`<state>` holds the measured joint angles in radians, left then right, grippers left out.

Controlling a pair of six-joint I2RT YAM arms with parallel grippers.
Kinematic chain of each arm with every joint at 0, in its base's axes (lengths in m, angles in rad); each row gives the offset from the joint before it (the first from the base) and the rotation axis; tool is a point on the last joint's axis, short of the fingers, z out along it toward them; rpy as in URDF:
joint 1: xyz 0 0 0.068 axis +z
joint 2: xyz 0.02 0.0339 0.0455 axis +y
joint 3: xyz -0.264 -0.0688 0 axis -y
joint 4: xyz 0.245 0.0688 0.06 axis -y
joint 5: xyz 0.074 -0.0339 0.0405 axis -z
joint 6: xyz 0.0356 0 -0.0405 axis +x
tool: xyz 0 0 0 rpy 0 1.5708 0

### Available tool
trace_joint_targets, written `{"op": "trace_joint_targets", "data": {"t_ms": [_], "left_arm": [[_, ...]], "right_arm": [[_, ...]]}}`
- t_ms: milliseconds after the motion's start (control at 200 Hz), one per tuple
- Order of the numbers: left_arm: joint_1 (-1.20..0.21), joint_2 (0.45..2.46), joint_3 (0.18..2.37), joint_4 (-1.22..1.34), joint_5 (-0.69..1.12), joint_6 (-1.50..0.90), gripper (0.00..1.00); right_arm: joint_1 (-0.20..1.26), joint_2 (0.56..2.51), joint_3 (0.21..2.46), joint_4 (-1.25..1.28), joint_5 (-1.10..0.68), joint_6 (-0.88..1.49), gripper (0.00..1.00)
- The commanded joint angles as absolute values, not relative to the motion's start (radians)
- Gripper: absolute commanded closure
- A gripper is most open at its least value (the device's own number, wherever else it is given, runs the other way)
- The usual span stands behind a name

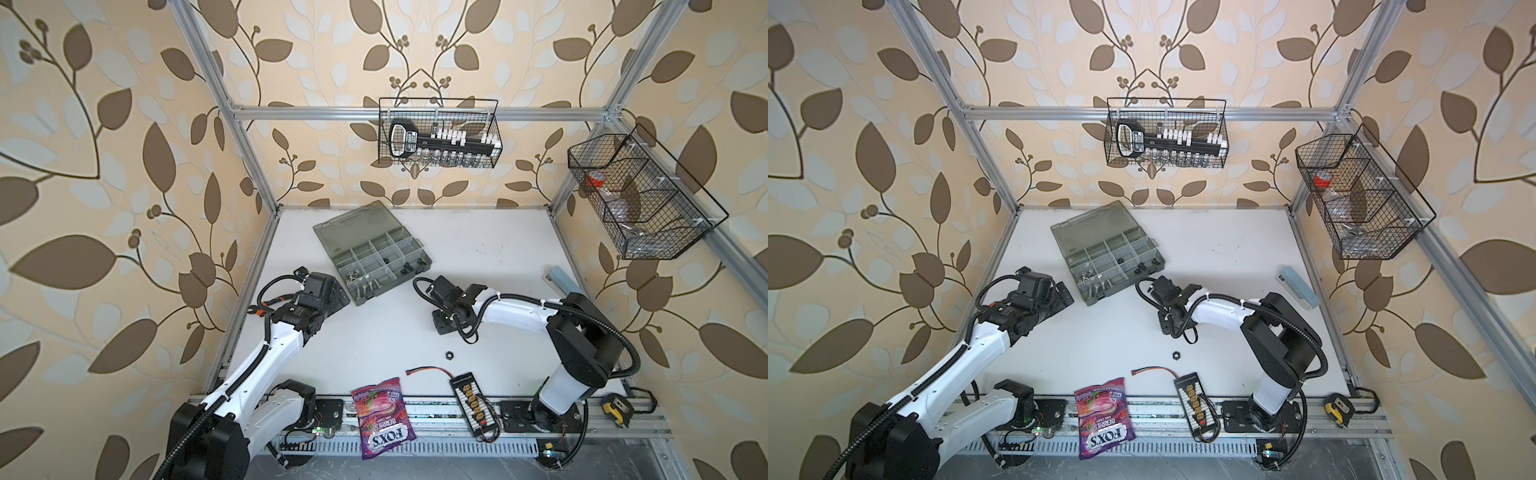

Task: Sort the screws and nuts into containers
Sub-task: Pick up the nut from the center of the table.

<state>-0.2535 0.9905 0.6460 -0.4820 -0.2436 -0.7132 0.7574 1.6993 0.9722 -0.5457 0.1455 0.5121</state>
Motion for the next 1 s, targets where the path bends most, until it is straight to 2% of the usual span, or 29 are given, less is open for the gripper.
{"op": "trace_joint_targets", "data": {"t_ms": [0, 95, 455, 805, 995], "left_arm": [[-0.244, 0.986, 0.684, -0.482, -0.262, -0.713, 0.01], [-0.244, 0.987, 0.686, -0.484, -0.262, -0.713, 0.01], [-0.244, 0.986, 0.686, -0.487, -0.261, -0.714, 0.01], [-0.244, 0.985, 0.686, -0.489, -0.265, -0.713, 0.01], [-0.244, 0.986, 0.681, -0.485, -0.269, -0.713, 0.01]], "right_arm": [[0.760, 1.728, 0.957, -0.545, 0.138, 0.504, 0.57], [0.759, 1.734, 0.957, -0.540, 0.134, 0.502, 0.64], [0.761, 1.741, 0.947, -0.537, 0.123, 0.499, 0.72], [0.759, 1.717, 0.980, -0.544, 0.119, 0.488, 0.88], [0.760, 1.704, 1.056, -0.545, 0.144, 0.458, 0.90]]}}
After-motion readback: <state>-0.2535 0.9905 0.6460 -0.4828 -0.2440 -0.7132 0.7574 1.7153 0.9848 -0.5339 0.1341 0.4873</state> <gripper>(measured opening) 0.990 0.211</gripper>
